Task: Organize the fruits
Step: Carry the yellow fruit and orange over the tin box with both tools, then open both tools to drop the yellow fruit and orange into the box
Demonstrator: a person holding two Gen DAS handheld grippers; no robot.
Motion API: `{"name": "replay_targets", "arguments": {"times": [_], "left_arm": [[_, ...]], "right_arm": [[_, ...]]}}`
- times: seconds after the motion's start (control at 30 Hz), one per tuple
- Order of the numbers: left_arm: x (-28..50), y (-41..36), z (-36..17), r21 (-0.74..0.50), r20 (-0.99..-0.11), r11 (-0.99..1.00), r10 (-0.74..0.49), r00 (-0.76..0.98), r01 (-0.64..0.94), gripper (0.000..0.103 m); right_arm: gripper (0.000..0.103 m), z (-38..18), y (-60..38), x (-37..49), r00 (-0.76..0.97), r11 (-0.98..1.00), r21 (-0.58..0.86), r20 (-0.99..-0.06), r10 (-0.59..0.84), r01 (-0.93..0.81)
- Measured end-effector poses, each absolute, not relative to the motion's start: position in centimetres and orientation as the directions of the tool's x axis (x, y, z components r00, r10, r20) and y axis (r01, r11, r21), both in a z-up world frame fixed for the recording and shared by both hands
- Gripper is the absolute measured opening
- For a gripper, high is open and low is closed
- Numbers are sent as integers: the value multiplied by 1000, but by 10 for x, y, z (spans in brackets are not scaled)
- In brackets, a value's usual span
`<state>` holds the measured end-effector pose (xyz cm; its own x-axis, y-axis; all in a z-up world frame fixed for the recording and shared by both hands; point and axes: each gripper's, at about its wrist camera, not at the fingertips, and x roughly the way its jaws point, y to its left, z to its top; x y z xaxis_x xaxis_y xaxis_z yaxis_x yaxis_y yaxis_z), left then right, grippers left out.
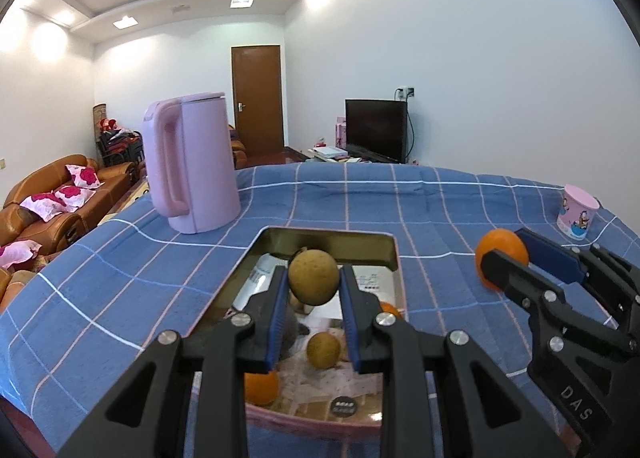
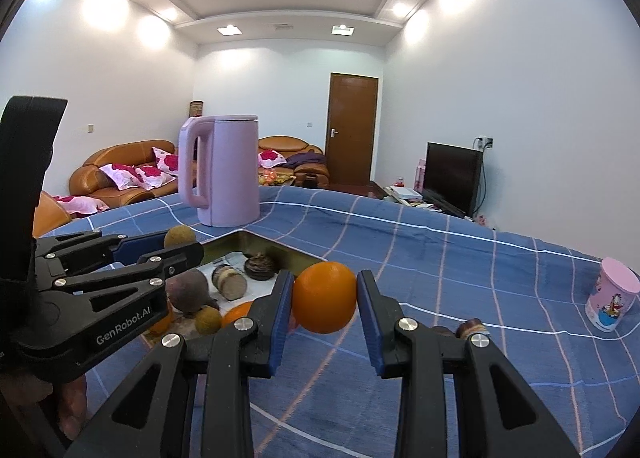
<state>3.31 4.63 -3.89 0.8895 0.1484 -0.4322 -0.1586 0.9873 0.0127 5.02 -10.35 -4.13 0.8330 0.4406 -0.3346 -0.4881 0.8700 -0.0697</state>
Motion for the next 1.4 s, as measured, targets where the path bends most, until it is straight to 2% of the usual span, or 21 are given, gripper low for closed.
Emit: {"name": "replay_targets", "arguments": {"times": [0.9,1.4], "left_arm": [[22,83,-55,12,-493,976,196,848,-219,27],[30,85,-72,34,-585,982,172,793,-188,27]], "right_arm": [[35,-43,-57,44,773,811,-72,-363,521,-580],[35,-54,-37,56,674,753,-50,-487,555,-656]]}}
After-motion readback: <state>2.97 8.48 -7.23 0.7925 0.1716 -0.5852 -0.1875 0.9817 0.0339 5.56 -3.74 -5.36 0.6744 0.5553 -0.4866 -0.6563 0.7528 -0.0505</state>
